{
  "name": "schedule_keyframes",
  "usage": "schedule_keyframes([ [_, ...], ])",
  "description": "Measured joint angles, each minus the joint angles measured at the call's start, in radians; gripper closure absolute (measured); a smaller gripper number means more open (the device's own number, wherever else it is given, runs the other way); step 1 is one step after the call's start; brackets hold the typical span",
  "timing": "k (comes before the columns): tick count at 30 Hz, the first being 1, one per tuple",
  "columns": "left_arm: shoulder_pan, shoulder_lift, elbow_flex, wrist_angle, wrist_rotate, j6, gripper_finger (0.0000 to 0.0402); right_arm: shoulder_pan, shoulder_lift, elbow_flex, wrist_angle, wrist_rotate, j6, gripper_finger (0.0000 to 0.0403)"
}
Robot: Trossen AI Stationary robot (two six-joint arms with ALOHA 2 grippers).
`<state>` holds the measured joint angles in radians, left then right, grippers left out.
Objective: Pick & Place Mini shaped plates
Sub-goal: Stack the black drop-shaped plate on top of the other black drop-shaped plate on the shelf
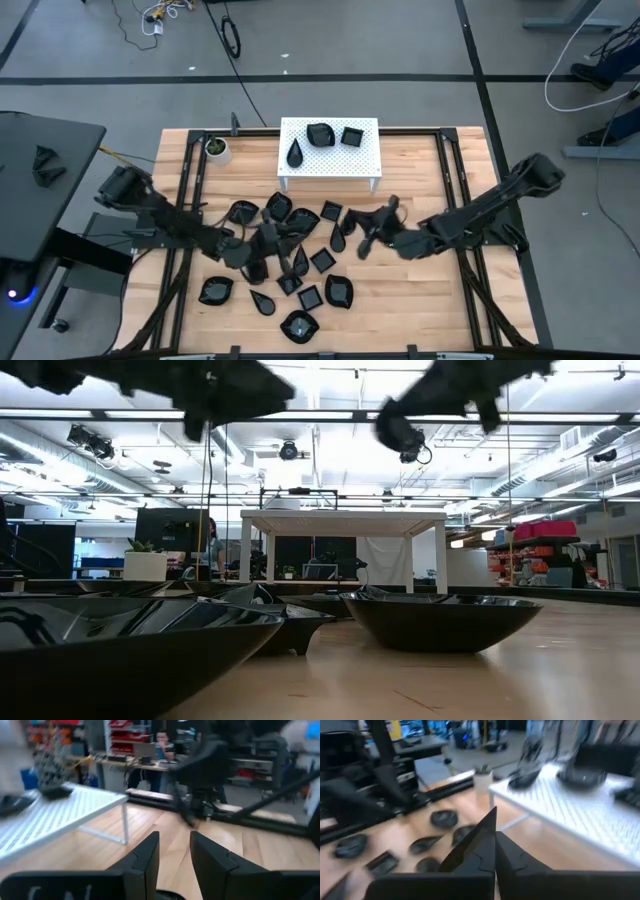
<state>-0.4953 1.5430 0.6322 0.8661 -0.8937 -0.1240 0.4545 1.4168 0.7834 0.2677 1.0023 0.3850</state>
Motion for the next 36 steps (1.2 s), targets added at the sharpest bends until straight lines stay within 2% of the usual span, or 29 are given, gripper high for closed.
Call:
schedule_keyframes([
  [5, 0.014, 0.112, 0.115, -0.004, 0.013, 0.158, 0.0287, 0.000, 0.156, 0.113, 0.078, 0.088, -0.200, 0.0403],
  [10, 0.040, 0.164, 0.170, -0.018, -0.050, 0.233, 0.0287, 0.001, 0.234, 0.172, 0.091, 0.089, -0.273, 0.0403],
  [16, 0.045, 0.159, 0.182, -0.037, -0.125, 0.222, 0.0287, 0.005, 0.237, 0.172, 0.099, 0.086, -0.267, 0.0403],
  [23, 0.074, 0.159, 0.182, -0.048, -0.001, 0.130, 0.0287, 0.005, 0.237, 0.172, 0.133, 0.082, -0.271, 0.0403],
  [29, 0.089, 0.159, 0.182, -0.056, -0.018, 0.101, 0.0289, 0.005, 0.237, 0.172, 0.150, 0.079, -0.269, 0.0403],
  [36, 0.087, 0.159, 0.182, -0.055, -0.060, 0.101, 0.0340, 0.005, 0.237, 0.172, 0.151, 0.076, -0.244, 0.0390],
])
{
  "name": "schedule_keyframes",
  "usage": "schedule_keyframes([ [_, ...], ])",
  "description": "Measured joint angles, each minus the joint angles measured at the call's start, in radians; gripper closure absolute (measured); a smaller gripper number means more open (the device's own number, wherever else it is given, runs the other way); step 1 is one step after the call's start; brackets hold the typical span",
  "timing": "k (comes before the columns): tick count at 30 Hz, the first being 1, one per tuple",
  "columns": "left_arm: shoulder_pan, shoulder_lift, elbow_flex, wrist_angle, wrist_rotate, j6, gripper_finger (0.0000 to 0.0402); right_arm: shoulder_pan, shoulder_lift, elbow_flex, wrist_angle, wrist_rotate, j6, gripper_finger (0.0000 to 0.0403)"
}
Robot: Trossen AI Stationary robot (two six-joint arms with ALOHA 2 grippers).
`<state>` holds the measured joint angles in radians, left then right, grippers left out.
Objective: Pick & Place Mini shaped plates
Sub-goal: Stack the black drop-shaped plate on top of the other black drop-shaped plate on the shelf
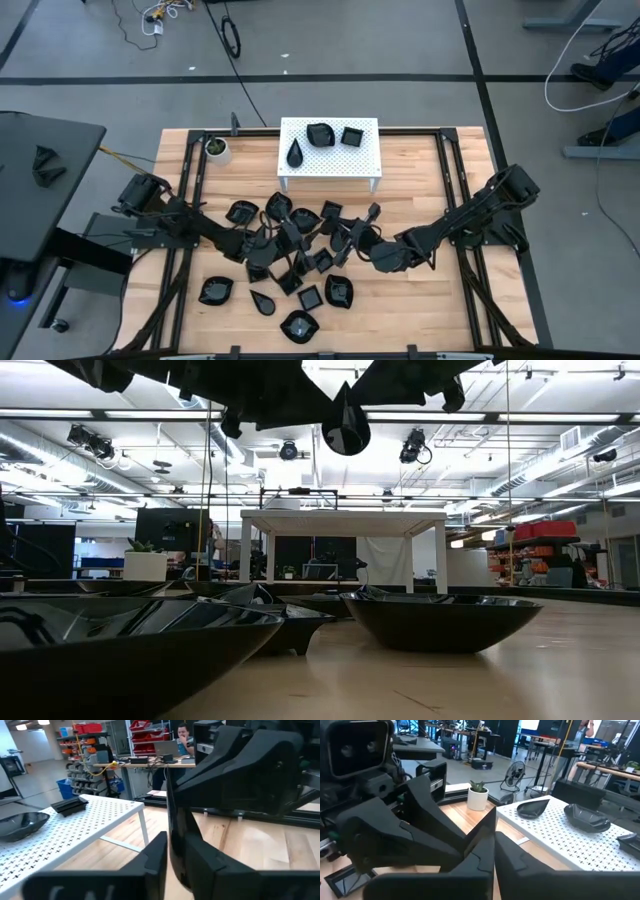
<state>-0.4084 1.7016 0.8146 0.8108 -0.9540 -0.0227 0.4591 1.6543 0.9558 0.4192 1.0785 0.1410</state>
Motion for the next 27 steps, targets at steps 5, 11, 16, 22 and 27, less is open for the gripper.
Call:
schedule_keyframes([
  [5, -0.005, 0.000, 0.000, 0.000, -0.013, -0.001, 0.0392, 0.002, 0.000, 0.000, 0.004, -0.040, -0.018, 0.0353],
  [11, -0.052, -0.025, -0.001, -0.009, -0.159, -0.018, 0.0394, 0.048, -0.037, -0.001, 0.006, 0.069, -0.176, 0.0296],
  [16, -0.069, -0.175, -0.001, -0.173, -0.262, -0.019, 0.0397, 0.092, -0.072, -0.001, -0.005, 0.164, -0.239, 0.0270],
  [22, 0.100, -0.473, -0.001, -0.565, -0.046, -0.165, 0.0399, 0.103, -0.071, -0.001, -0.081, 0.110, -0.171, 0.0264],
  [27, 0.408, -0.572, -0.001, -0.767, 0.354, -0.280, 0.0399, 0.097, -0.069, -0.001, -0.126, 0.065, -0.092, 0.0264],
])
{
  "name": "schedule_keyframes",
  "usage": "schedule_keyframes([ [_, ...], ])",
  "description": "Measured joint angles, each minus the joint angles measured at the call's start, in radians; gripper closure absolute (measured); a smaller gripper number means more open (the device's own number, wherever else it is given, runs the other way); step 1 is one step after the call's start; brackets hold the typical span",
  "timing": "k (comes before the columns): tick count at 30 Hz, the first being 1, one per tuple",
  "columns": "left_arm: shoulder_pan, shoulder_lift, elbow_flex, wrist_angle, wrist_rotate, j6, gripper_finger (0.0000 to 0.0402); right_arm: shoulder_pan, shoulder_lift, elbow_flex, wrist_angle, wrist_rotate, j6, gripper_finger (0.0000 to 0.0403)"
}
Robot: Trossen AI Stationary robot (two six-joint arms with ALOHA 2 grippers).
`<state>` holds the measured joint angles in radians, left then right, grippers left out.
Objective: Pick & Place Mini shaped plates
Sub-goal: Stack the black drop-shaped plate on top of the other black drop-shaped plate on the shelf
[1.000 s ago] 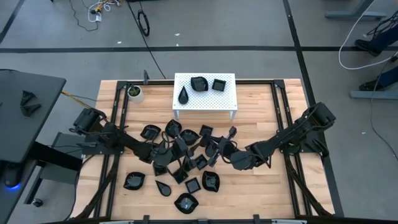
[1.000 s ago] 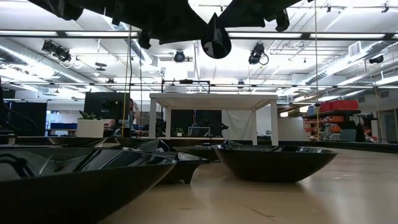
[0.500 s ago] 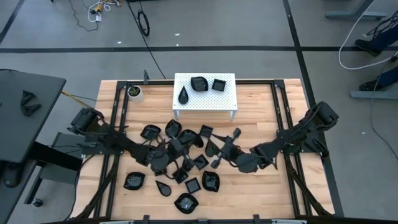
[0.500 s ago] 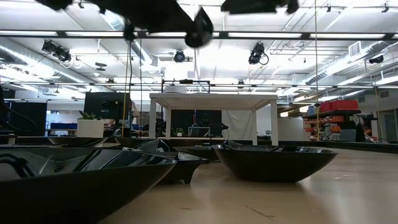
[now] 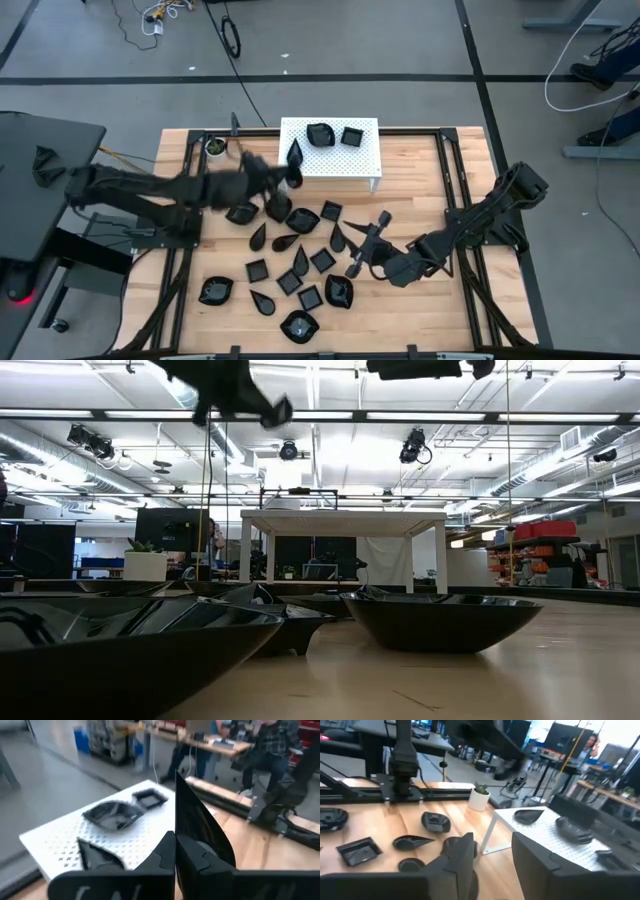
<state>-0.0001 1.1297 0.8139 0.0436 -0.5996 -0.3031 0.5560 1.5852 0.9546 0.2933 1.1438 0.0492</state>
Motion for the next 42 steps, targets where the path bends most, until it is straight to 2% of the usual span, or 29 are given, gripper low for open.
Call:
schedule_keyframes([
  [4, 0.213, 0.029, 0.001, -0.013, 0.239, -0.027, 0.0398, -0.011, 0.000, 0.000, 0.002, -0.011, 0.016, 0.0264],
  [8, 0.334, 0.080, 0.000, -0.016, 0.309, -0.055, 0.0394, -0.012, 0.000, 0.000, 0.001, -0.011, 0.018, 0.0263],
  [12, 0.386, 0.146, 0.000, -0.013, 0.323, -0.110, 0.0394, -0.012, 0.000, 0.000, 0.001, -0.012, 0.022, 0.0263],
  [20, 0.403, 0.230, 0.000, -0.002, 0.305, -0.157, 0.0386, -0.012, 0.000, 0.000, 0.001, -0.012, 0.021, 0.0263],
  [30, 0.402, 0.239, 0.000, -0.002, 0.228, -0.148, 0.0383, -0.012, 0.000, 0.000, 0.001, -0.011, 0.021, 0.0263],
  [37, 0.402, 0.239, 0.000, -0.002, 0.219, -0.130, 0.0383, -0.012, 0.000, 0.000, 0.001, -0.030, 0.021, 0.0263],
  [42, 0.402, 0.239, 0.000, -0.002, 0.228, -0.121, 0.0359, -0.012, 0.000, 0.000, 0.003, -0.057, 0.021, 0.0263],
])
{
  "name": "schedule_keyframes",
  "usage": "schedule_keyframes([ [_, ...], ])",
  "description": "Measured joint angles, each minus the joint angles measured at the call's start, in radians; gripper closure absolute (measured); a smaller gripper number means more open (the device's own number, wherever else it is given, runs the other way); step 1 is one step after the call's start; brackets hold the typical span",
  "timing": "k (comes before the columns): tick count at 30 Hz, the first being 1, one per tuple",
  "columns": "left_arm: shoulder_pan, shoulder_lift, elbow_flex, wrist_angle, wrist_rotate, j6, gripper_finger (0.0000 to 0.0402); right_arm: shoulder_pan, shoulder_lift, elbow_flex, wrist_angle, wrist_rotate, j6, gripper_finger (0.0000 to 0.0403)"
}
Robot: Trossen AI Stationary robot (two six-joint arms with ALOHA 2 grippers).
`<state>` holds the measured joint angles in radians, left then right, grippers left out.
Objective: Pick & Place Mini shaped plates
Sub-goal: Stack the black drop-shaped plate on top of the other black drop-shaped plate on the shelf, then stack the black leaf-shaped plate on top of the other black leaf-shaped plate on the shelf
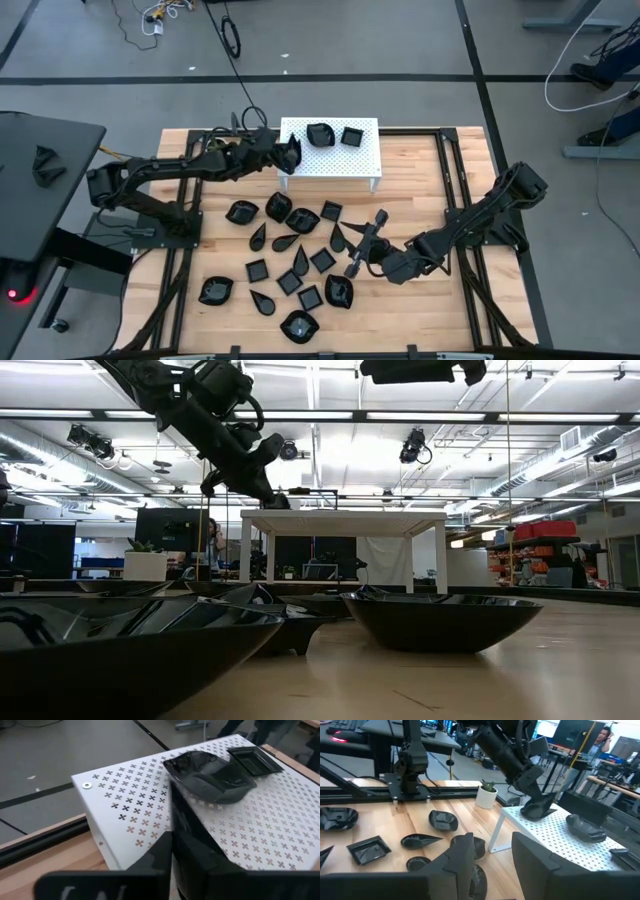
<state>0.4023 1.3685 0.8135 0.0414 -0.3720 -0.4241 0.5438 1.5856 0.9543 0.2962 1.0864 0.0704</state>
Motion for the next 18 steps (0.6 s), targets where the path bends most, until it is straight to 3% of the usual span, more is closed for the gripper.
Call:
schedule_keyframes([
  [9, 0.023, -0.055, 0.000, -0.006, 0.121, 0.086, 0.0291, 0.000, 0.000, 0.000, 0.000, -0.004, 0.000, 0.0263],
  [18, -0.027, -0.111, 0.002, -0.173, 0.165, 0.129, 0.0331, 0.000, 0.000, 0.000, -0.005, -0.004, 0.000, 0.0263],
])
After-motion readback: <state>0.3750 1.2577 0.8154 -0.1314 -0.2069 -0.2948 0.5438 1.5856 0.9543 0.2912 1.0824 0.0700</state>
